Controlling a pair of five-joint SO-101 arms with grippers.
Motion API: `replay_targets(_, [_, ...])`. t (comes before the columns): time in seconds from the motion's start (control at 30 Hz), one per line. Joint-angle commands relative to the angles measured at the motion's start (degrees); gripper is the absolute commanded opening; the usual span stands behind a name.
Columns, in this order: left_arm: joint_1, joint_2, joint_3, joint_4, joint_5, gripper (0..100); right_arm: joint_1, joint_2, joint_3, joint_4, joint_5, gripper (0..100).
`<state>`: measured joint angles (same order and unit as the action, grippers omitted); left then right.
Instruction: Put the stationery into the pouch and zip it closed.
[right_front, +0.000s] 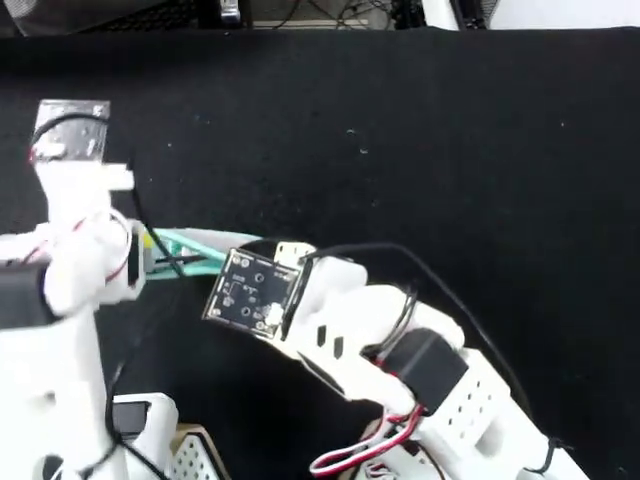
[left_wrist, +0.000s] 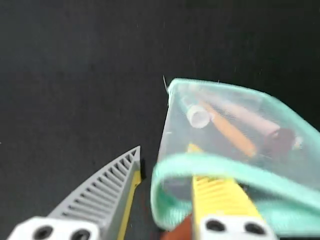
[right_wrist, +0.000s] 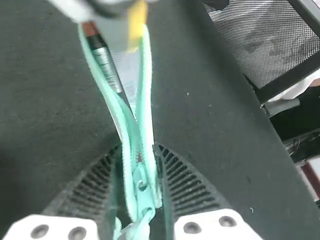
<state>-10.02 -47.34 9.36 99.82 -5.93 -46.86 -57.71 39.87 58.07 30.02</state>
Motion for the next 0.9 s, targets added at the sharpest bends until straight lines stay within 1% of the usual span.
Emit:
replay_targets(0.0, [-0.40,-6.07,-0.57,-2.64,0.26,18,1.05,0.22,-1.19,-2.02,0.00,1.2])
replay_targets(0.13, [-0.40,-11.08,-0.57,-5.45,0.35,18,1.76,0.22,-0.66,-2.02,0.00,1.2])
replay_targets(0.27, [-0.40,-14.86,-0.57,-6.86,0.35,18,6.95,0.04,-0.48,-4.75,-0.09,1.2])
replay_targets(0.37, [-0.40,-17.14,-0.57,-7.30,0.35,18,9.41,0.04,-0.48,-6.59,-3.96,1.2])
replay_targets(0.5, [-0.40,-19.34,3.30,-10.90,0.26,18,9.49,0.04,0.84,-7.65,-5.01,1.2])
replay_targets(0.6, [-0.92,-19.43,10.07,-15.56,-0.09,18,9.67,0.57,6.02,-13.80,-5.19,1.2])
replay_targets(0.67, [-4.18,-19.43,15.96,-20.57,-0.09,18,9.76,0.13,8.75,-17.49,-5.19,1.2])
replay_targets(0.7, [-6.29,-19.43,18.86,-23.47,-0.09,18,9.76,0.04,8.13,-16.70,-5.19,1.2])
replay_targets(0.8, [-12.18,-19.43,27.38,-32.62,0.18,18,8.79,-1.54,0.22,-9.41,-6.95,1.2])
replay_targets(0.87, [-14.11,-19.43,31.96,-37.19,0.26,18,8.00,-2.15,-6.29,-5.19,-8.44,1.2])
